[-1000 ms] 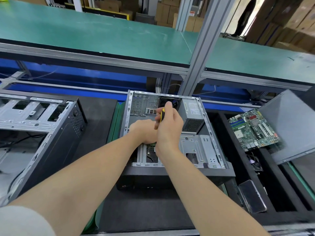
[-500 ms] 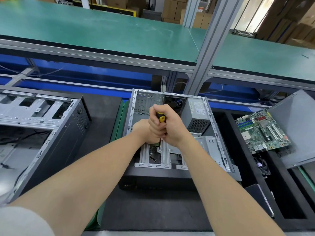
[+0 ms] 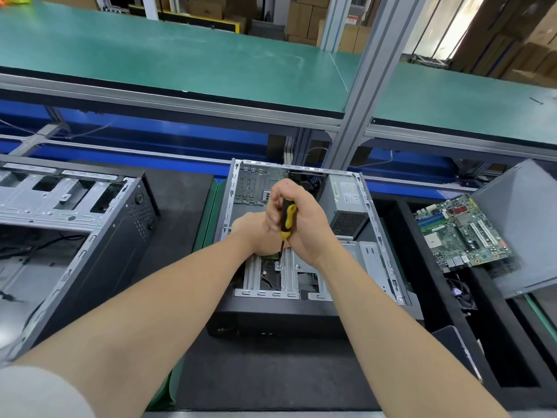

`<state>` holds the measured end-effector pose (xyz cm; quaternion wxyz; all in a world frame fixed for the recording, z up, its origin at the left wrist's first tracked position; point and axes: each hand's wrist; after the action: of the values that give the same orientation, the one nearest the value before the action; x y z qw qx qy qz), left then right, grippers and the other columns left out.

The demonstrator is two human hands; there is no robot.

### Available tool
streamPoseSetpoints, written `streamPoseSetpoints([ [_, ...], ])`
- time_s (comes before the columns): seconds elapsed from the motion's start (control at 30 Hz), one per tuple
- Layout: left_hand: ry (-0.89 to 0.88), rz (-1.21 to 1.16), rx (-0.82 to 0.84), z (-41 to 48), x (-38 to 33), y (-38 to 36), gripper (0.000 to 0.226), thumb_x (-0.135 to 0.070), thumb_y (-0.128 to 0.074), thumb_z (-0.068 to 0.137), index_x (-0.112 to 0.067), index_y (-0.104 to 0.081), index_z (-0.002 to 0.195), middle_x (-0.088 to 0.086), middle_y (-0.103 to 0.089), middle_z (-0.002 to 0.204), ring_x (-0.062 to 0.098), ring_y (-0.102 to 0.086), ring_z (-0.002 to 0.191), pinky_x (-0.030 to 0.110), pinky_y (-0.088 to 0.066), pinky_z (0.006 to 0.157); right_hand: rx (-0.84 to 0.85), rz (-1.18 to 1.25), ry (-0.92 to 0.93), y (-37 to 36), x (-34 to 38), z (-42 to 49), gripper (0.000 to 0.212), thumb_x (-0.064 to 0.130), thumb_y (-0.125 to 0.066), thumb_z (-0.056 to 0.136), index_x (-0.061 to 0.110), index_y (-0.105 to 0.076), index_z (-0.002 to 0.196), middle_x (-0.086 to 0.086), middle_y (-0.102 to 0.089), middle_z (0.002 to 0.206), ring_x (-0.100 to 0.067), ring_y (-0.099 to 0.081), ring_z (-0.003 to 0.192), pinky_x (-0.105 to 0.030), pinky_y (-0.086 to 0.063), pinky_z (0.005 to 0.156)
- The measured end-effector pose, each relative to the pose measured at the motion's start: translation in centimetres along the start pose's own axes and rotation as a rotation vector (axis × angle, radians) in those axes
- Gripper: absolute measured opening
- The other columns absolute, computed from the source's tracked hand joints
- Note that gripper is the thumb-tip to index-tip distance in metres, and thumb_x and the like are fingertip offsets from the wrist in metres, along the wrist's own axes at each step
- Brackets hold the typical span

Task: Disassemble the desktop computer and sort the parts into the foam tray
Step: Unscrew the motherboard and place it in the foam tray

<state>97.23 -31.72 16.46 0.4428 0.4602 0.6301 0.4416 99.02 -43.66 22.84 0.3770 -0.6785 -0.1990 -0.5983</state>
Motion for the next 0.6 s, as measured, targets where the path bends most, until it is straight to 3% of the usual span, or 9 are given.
streamPoseSetpoints([
  [0.13,0.037,-0.043,0.01,-0.5,-0.6,0.6,0.023,-0.041,-0.038,0.078,-0.023,-0.048,0.068,-0.003,-0.056,0.074,0.025,-0.055,0.068,0.035,-0.045,0.062,-0.448,-0.19,0.055,-1.6,-0.2,-0.9,0.035,0.039,-0.064,0.102,0.011,-0.067,0.081,-0.002,-0.064,0.069,-0.016,-0.061,0.067,-0.04,-0.053,0.074],
  [0.23,0.075,-0.062,0.029,-0.5,-0.8,0.9,0.021,-0.034,-0.045,0.084,-0.02,-0.059,0.094,-0.001,-0.064,0.096,0.028,-0.062,0.085,0.037,-0.05,0.07,-0.701,-0.207,0.027,-3.1,-0.4,-1.1,0.043,0.046,-0.055,0.105,0.017,-0.072,0.079,0.005,-0.069,0.069,-0.012,-0.063,0.067,-0.051,-0.058,0.088],
  [0.33,0.105,-0.072,0.024,-0.4,-0.5,0.7,0.007,-0.027,-0.054,0.089,-0.023,-0.049,0.09,-0.006,-0.057,0.084,0.027,-0.06,0.089,0.037,-0.05,0.075,-0.81,-0.203,-0.005,-5.0,-0.4,-0.9,0.051,0.05,-0.044,0.106,0.026,-0.067,0.068,0.012,-0.062,0.062,-0.019,-0.06,0.077,-0.064,-0.046,0.107],
  [0.4,0.133,-0.068,0.004,-0.4,-0.3,0.5,0.017,-0.025,-0.057,0.091,-0.024,-0.044,0.08,-0.009,-0.048,0.076,0.026,-0.06,0.089,0.037,-0.051,0.077,-0.843,-0.192,-0.014,-5.7,-0.5,-0.7,0.054,0.053,-0.042,0.102,0.028,-0.06,0.058,0.017,-0.056,0.055,-0.017,-0.057,0.077,-0.061,-0.036,0.115],
  [0.47,0.132,-0.06,-0.001,-0.3,-0.4,0.5,0.022,-0.025,-0.057,0.092,-0.024,-0.043,0.076,-0.01,-0.05,0.077,0.027,-0.062,0.092,0.037,-0.052,0.076,-0.852,-0.176,-0.001,-5.7,-0.7,-0.4,0.056,0.052,-0.043,0.1,0.03,-0.055,0.05,0.017,-0.052,0.052,-0.015,-0.053,0.073,-0.054,-0.033,0.105],
  [0.6,0.101,-0.076,0.009,0.1,0.0,0.2,0.011,-0.032,-0.056,0.089,-0.024,-0.05,0.086,-0.009,-0.059,0.086,0.026,-0.064,0.088,0.036,-0.049,0.07,-0.794,-0.086,0.049,-4.8,-1.3,-0.2,0.055,0.045,-0.051,0.097,0.025,-0.047,0.046,0.012,-0.045,0.051,-0.018,-0.044,0.066,-0.046,-0.033,0.086],
])
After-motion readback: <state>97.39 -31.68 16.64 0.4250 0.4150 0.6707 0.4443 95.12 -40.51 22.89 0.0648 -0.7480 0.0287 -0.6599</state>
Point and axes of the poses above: each hand's wrist, its own z-axis towards the middle knuckle, its own y-axis out of the back of the hand, x = y × z
